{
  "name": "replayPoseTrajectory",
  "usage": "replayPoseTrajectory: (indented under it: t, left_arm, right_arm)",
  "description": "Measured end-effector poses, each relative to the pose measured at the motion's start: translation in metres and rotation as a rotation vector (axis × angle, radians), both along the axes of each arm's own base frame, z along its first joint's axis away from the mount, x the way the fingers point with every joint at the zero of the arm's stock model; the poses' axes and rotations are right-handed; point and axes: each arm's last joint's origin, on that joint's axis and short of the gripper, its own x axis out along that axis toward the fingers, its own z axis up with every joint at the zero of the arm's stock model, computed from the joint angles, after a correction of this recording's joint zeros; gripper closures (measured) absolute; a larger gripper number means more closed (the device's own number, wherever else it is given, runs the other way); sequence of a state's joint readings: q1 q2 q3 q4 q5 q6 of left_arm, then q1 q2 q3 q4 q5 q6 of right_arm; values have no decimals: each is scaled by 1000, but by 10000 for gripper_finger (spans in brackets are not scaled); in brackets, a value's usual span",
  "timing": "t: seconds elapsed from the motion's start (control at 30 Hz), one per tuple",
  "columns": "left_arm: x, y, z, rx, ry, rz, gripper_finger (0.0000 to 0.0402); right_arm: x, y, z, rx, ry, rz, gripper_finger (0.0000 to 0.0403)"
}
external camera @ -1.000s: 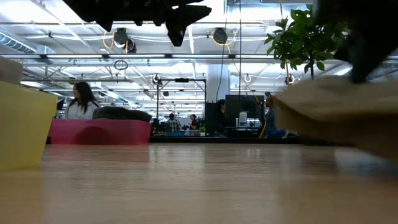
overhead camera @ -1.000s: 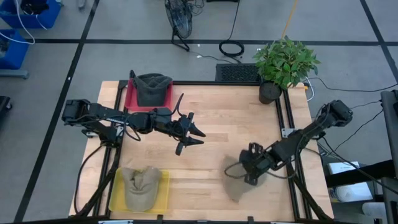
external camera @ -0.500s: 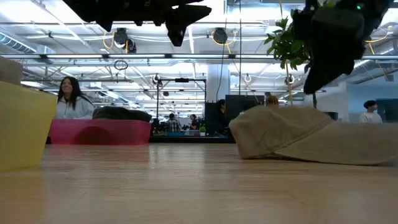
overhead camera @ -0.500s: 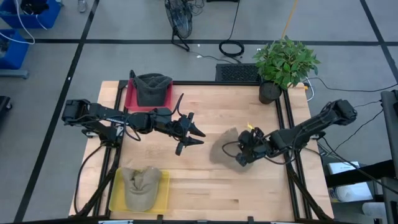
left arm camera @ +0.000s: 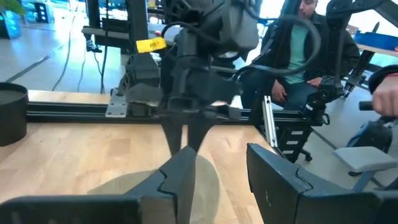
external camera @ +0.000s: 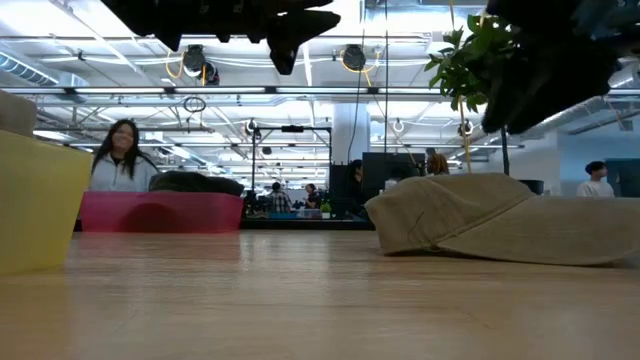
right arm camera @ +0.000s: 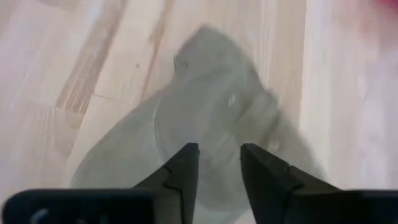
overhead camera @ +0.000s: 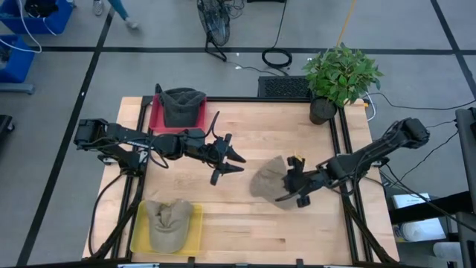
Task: Pick & Place hat
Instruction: Put the brown cap into the yellow bin
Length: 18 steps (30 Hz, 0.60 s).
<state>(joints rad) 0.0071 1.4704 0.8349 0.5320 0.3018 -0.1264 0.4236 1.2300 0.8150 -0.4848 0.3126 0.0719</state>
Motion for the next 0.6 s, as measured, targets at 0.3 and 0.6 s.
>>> replayPoseTrajectory:
  t: [0.3,0.6]
  left_arm:
    - [0,0,-1,19,4,36,254]
    - [0,0,-1,17,3,35,254]
  right_arm:
    - [9,-6,-23,55,-1,154,243]
    - [13,-22,-28,58,28,133,276]
